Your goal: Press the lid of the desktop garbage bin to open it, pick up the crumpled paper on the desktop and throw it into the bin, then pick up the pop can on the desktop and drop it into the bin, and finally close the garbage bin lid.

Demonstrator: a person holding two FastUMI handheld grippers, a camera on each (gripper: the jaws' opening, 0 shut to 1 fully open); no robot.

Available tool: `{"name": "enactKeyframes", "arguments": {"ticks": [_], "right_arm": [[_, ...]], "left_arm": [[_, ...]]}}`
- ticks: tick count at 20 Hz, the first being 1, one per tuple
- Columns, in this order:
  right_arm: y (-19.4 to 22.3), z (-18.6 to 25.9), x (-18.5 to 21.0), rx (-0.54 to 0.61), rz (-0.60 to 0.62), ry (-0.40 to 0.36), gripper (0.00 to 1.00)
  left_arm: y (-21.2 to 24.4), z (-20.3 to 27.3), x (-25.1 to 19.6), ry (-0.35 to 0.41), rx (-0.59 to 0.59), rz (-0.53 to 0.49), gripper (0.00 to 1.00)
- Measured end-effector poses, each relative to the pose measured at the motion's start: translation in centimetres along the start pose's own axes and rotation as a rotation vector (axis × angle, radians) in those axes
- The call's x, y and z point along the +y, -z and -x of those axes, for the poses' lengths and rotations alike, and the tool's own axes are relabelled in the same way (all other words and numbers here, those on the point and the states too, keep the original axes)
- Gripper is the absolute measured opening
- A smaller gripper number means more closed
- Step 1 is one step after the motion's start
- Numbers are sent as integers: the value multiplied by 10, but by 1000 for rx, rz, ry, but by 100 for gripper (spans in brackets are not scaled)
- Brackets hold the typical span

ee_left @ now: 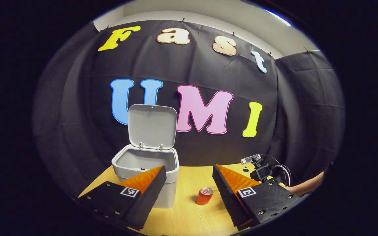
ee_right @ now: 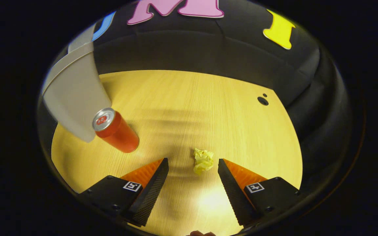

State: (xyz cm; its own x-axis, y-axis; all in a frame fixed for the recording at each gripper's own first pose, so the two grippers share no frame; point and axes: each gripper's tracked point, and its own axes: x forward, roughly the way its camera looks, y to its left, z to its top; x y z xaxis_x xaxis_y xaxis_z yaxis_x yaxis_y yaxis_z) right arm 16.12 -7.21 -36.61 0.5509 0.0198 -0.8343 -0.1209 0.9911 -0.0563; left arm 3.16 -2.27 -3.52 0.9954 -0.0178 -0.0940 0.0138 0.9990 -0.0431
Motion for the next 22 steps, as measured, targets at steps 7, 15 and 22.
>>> {"name": "enactKeyframes", "arguments": {"ticks": [7, 15, 22], "right_arm": [[17, -41, -14, 100, 20, 9, 99], [19, -53, -6, 137, -52, -54, 96], [15, -49, -17, 125, -36, -81, 55]], "left_arm": [[22, 7, 11, -71, 83, 22, 93], [34, 3, 13, -107, 129, 81, 93], [35, 1, 5, -94, 123, 106, 93]]}}
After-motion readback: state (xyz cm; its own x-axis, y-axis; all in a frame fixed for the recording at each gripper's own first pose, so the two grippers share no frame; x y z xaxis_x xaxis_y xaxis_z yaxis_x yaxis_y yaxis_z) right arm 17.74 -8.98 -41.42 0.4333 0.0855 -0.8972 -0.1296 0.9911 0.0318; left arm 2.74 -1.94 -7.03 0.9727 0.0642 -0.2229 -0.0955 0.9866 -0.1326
